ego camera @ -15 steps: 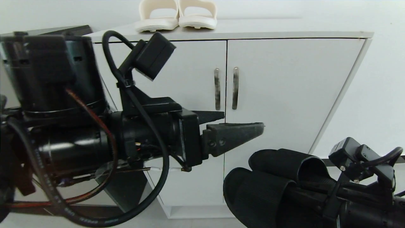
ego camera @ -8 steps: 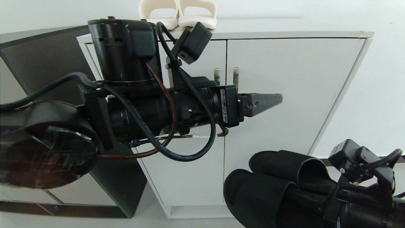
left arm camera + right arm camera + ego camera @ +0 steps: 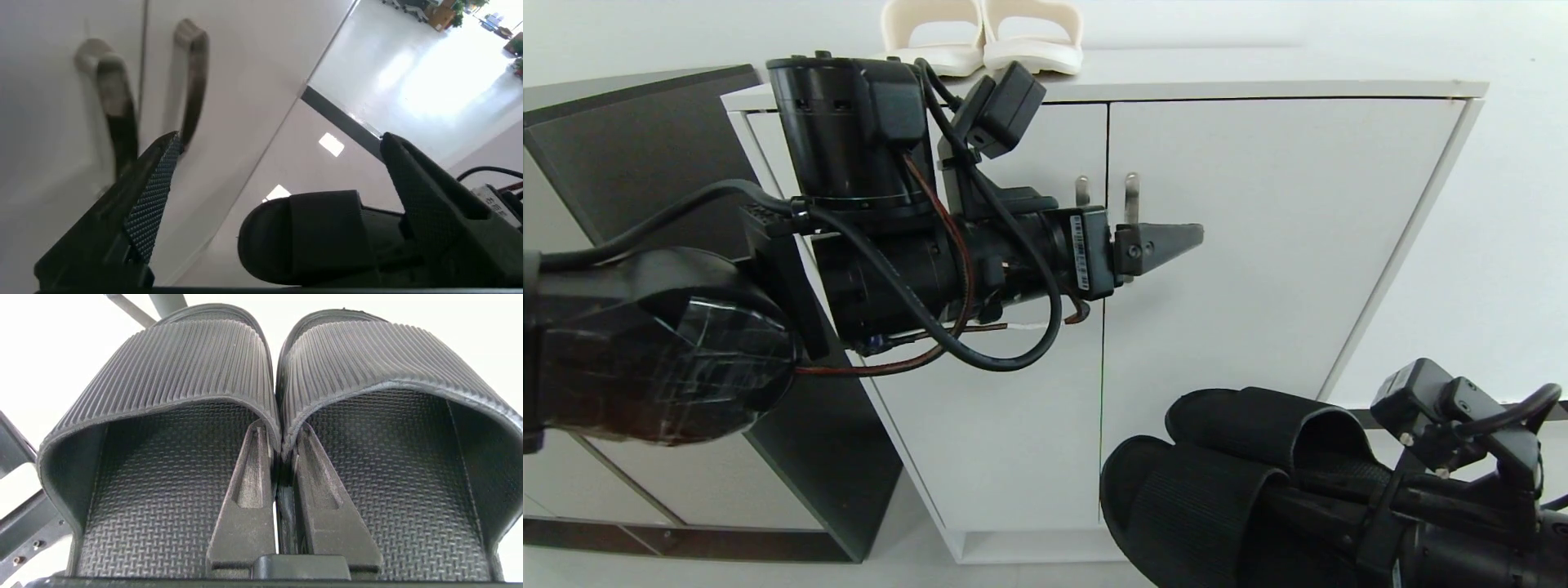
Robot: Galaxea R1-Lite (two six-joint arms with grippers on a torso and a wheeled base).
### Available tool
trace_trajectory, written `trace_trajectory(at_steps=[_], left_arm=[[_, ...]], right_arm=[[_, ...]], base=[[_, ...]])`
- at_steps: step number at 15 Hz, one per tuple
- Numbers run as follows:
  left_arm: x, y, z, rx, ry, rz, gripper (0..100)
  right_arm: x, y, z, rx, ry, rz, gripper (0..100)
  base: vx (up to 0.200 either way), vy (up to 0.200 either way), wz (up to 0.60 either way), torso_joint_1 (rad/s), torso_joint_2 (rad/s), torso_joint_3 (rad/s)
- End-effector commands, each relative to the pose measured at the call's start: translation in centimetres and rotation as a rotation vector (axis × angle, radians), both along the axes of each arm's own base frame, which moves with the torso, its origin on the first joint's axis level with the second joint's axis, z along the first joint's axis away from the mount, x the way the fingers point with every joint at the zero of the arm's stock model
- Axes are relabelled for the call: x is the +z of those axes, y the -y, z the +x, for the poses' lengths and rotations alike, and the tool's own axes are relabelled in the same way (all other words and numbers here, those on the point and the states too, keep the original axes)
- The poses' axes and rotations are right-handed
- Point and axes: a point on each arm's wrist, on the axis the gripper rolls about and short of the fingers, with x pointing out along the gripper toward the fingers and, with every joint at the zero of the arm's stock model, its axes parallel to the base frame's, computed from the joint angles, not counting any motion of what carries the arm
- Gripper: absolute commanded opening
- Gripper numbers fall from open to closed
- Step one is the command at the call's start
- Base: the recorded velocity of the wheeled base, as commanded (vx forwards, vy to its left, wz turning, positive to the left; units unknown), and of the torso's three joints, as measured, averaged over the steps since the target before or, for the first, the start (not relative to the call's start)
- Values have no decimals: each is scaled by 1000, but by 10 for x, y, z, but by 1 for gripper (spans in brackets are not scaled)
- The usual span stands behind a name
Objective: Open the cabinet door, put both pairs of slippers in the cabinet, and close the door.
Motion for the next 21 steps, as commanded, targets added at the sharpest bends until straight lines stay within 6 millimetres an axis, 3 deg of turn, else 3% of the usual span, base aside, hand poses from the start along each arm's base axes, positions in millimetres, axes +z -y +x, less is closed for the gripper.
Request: trace_trajectory(at_steps=[1, 11, 12, 17, 21], left_arm=[[0, -2, 2, 9, 1, -1, 100], [-9, 23, 31, 27, -3, 5, 100], [-9, 23, 31, 27, -4, 4, 0], [-7, 23, 26, 18, -3, 1, 0], [-4, 21, -18, -68, -7, 10, 0]], right_arm=[[-1, -1, 0, 2, -2, -3, 0], [-6, 0, -2, 47, -27, -6, 0], [-5, 0, -2, 47, -26, -4, 0], [-9, 0, -2, 46, -35, -17, 0], [-9, 7, -12, 155, -53, 20, 0]], base=[[0, 0, 0, 0, 0, 0], [0, 0, 0, 0, 0, 0], [0, 0, 0, 0, 0, 0], [0, 0, 0, 0, 0, 0], [0, 0, 0, 0, 0, 0]])
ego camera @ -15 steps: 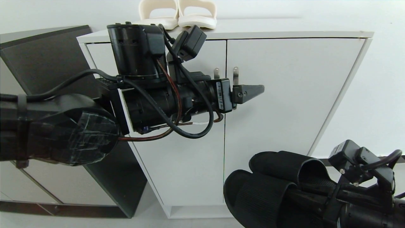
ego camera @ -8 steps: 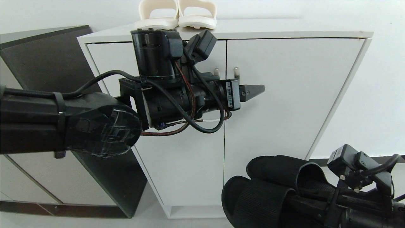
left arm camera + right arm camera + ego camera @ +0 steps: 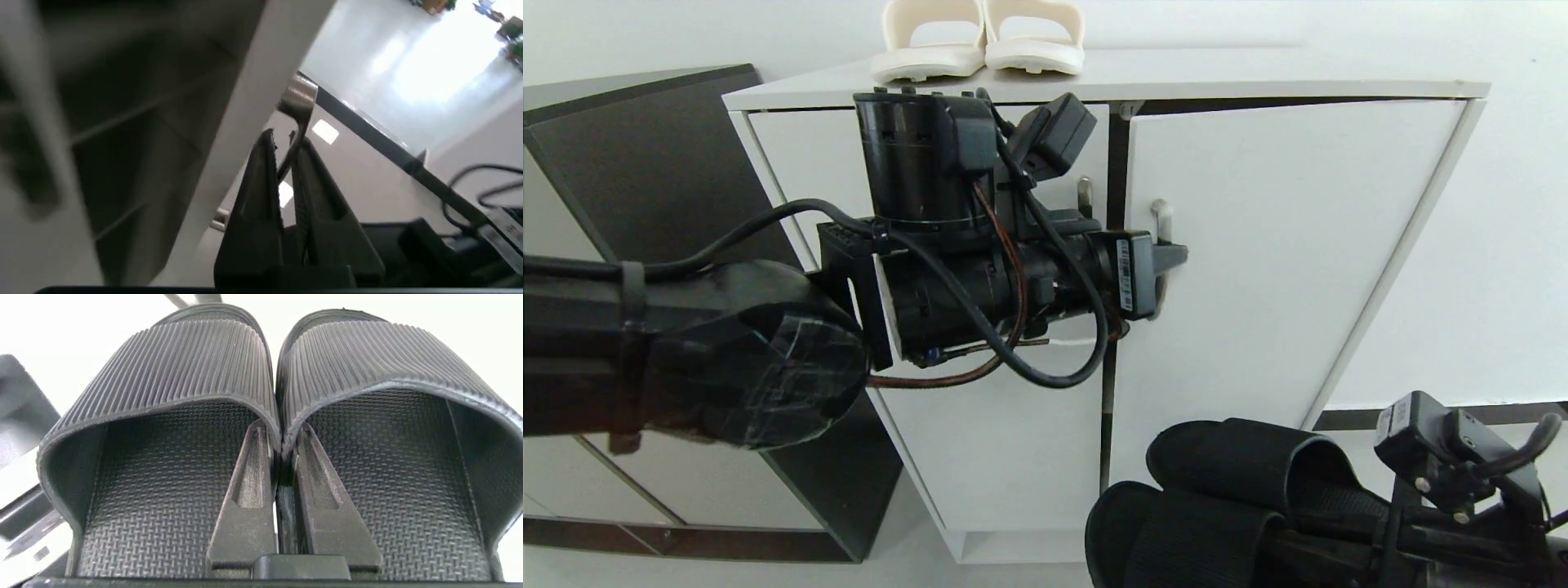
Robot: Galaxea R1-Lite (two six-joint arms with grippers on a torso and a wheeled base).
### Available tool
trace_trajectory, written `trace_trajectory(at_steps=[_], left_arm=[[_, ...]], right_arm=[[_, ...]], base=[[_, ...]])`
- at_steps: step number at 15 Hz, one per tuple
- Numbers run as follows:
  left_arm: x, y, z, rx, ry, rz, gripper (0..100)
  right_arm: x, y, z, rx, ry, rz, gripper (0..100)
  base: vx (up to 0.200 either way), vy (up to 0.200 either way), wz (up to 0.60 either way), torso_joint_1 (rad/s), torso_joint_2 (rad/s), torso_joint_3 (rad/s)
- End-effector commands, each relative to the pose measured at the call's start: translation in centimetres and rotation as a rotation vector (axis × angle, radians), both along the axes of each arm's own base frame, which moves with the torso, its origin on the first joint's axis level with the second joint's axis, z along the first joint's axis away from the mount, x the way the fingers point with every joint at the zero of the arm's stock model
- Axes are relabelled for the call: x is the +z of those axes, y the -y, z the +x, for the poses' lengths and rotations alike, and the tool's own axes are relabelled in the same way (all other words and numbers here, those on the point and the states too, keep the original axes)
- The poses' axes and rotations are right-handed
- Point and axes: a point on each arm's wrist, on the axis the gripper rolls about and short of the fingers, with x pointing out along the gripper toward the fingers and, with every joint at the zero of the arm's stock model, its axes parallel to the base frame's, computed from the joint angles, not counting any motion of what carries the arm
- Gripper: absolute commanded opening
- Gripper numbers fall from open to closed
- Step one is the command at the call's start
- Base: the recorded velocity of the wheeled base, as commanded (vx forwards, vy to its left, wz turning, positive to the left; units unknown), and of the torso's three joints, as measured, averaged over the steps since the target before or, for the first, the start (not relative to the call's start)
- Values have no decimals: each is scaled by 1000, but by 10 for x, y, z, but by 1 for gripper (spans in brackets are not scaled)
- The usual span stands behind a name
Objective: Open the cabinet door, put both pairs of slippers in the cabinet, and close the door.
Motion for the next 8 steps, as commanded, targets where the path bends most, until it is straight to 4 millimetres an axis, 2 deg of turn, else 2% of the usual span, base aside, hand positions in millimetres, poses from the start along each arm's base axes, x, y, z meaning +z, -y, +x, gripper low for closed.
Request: trace_trajectory(at_steps=[1, 4, 8], left_arm=[[8, -6, -29, -49, 13, -11, 0], [12, -17, -54, -81, 19, -18, 0], [9, -37, -70, -52, 16, -10, 0]], right_arm=[[0, 7, -10, 64, 9, 19, 0], [-1, 10, -13, 91, 17, 14, 0], [-3, 11, -13, 96, 21, 0, 0]], base=[[0, 0, 0, 0, 0, 0], [0, 0, 0, 0, 0, 0], [0, 0, 0, 0, 0, 0]])
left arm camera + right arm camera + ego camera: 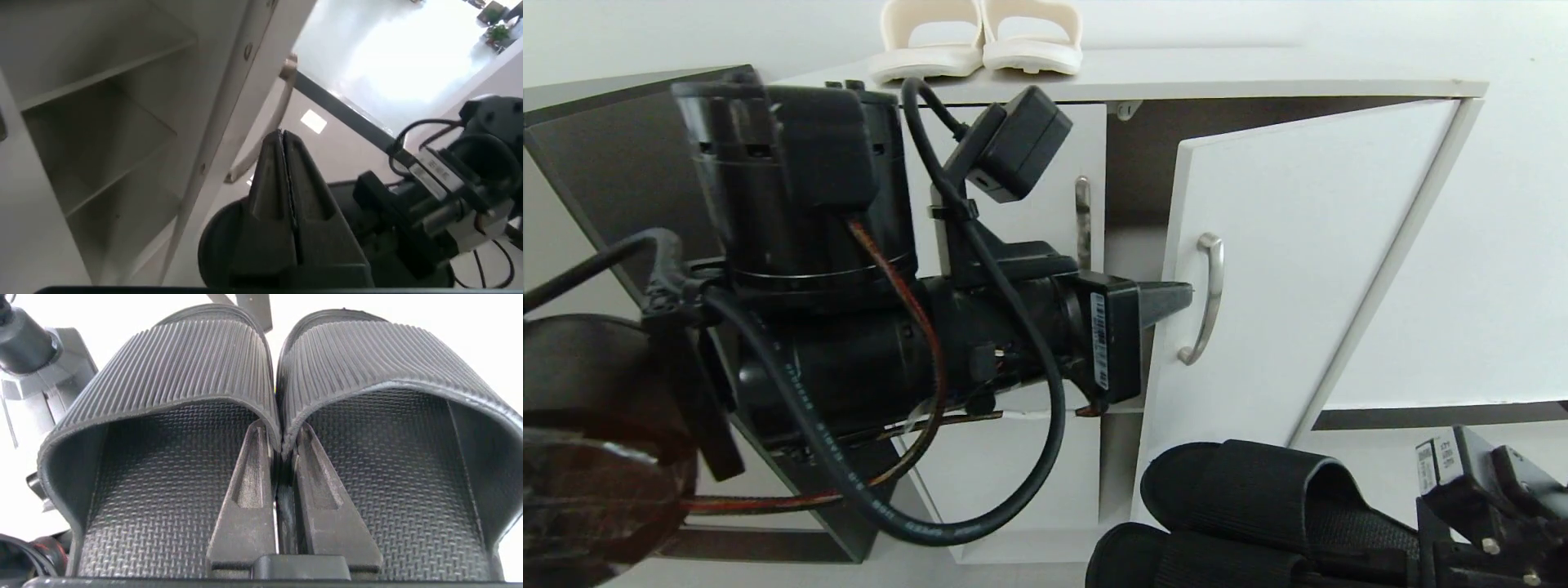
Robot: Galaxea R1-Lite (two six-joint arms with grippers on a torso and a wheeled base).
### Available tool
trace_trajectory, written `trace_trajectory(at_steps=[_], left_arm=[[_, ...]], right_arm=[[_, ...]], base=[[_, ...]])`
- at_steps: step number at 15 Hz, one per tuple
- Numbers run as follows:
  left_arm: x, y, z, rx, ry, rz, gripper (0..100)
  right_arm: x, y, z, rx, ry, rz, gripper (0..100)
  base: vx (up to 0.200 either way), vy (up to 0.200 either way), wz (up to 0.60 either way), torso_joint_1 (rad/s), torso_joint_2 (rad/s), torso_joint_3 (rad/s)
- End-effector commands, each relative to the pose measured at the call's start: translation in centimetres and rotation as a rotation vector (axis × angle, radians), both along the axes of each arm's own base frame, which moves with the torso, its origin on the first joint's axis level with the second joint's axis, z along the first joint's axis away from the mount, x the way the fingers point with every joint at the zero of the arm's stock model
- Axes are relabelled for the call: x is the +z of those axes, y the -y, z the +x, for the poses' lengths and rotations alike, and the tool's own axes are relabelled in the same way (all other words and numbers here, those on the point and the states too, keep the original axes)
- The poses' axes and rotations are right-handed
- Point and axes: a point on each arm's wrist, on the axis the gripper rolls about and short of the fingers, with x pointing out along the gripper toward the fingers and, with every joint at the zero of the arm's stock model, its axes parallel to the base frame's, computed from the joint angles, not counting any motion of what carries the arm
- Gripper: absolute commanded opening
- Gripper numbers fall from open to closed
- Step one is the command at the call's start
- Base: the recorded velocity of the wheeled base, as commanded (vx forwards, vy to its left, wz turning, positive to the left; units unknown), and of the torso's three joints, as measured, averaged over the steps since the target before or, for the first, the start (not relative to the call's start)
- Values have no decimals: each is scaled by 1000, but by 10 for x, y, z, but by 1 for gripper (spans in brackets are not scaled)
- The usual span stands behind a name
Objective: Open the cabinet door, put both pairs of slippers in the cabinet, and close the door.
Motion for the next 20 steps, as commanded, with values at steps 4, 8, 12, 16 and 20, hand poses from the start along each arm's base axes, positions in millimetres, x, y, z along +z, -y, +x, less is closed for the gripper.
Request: trace_trajectory(at_steps=[4, 8, 12, 16, 20], left_arm=[[11, -41, -18, 51, 31, -40, 0], [9, -24, 29, 122, 12, -28, 0], [10, 6, 66, 132, -29, -70, 0], [13, 9, 69, 129, -41, -93, 0], [13, 12, 72, 137, -7, -127, 0]], right_arm=[[-6, 3, -8, 45, 31, -36, 0], [-6, 3, -10, 49, -23, -103, 0], [-5, 5, -11, 42, -19, -103, 0], [-6, 4, -10, 43, -22, -109, 0], [-9, 4, -10, 43, -30, -119, 0]], base=[[0, 0, 0, 0, 0, 0], [0, 0, 0, 0, 0, 0], [0, 0, 0, 0, 0, 0], [0, 0, 0, 0, 0, 0], [-50, 0, 0, 1, 1, -1]])
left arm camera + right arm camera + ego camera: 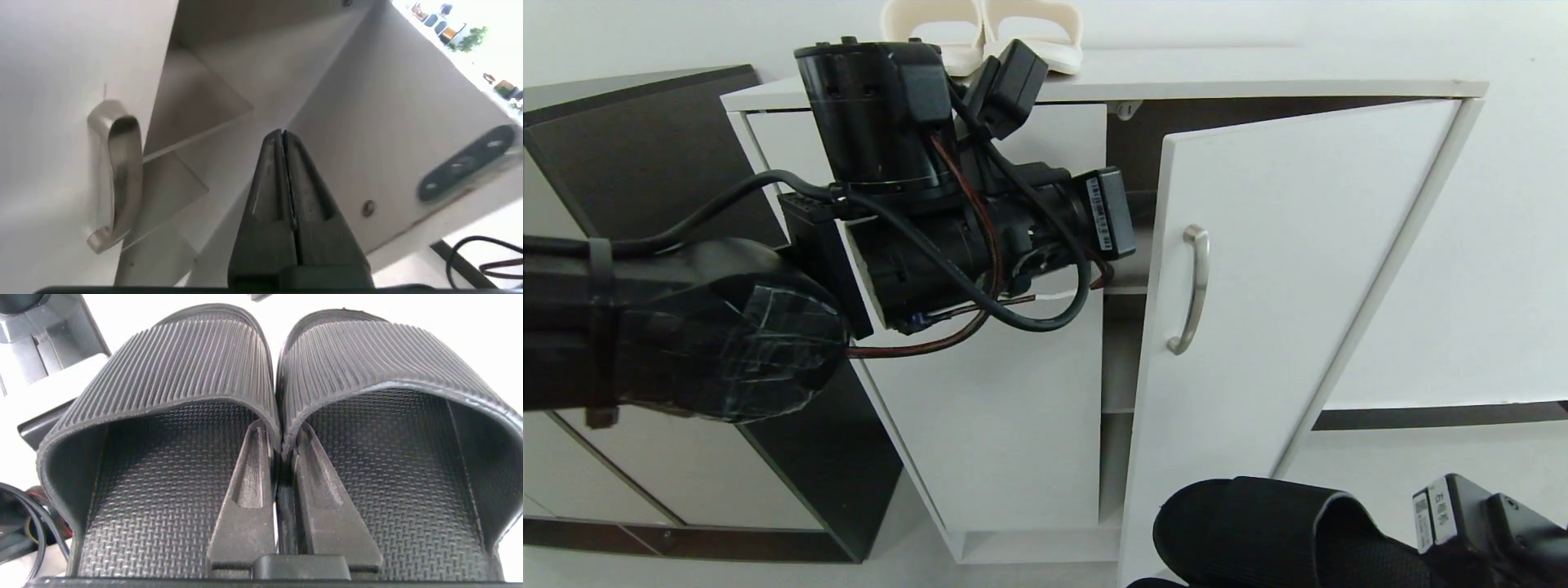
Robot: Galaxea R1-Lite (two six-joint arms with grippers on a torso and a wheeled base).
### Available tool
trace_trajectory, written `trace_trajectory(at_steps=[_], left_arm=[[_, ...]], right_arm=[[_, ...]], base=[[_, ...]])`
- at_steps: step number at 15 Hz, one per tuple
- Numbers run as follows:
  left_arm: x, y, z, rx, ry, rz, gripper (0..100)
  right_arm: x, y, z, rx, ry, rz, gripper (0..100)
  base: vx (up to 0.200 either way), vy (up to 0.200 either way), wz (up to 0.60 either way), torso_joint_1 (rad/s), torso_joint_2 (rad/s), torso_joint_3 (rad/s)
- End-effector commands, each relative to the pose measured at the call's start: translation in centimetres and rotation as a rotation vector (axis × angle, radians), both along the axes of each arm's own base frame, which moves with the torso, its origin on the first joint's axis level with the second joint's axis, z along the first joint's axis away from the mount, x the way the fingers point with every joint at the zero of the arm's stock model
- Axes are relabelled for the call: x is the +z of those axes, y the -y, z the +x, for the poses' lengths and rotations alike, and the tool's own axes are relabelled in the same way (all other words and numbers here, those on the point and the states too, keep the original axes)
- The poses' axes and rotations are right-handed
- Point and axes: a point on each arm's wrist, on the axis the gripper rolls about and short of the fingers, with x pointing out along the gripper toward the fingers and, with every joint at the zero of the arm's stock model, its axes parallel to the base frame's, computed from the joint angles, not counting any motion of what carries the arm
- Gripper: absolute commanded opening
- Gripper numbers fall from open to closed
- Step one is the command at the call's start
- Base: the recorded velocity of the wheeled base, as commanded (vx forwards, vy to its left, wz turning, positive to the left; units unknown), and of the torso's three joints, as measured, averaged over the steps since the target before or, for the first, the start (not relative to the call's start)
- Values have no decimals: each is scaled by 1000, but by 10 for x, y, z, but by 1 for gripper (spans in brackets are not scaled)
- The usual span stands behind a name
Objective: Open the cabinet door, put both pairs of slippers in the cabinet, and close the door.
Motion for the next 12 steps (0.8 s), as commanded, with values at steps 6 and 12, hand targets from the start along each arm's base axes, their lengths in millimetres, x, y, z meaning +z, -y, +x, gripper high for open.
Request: trace_trajectory(at_steps=[6, 12], left_arm=[[-17, 45, -63, -134, -7, 4, 0], [-23, 24, -36, 11, 41, -43, 0]], right_arm=[[-14, 6, -19, 96, -8, -27, 0], [-4, 0, -12, 59, -3, 8, 0]], base=[[-200, 0, 0, 1, 2, 2], [-167, 0, 0, 0, 3, 4]])
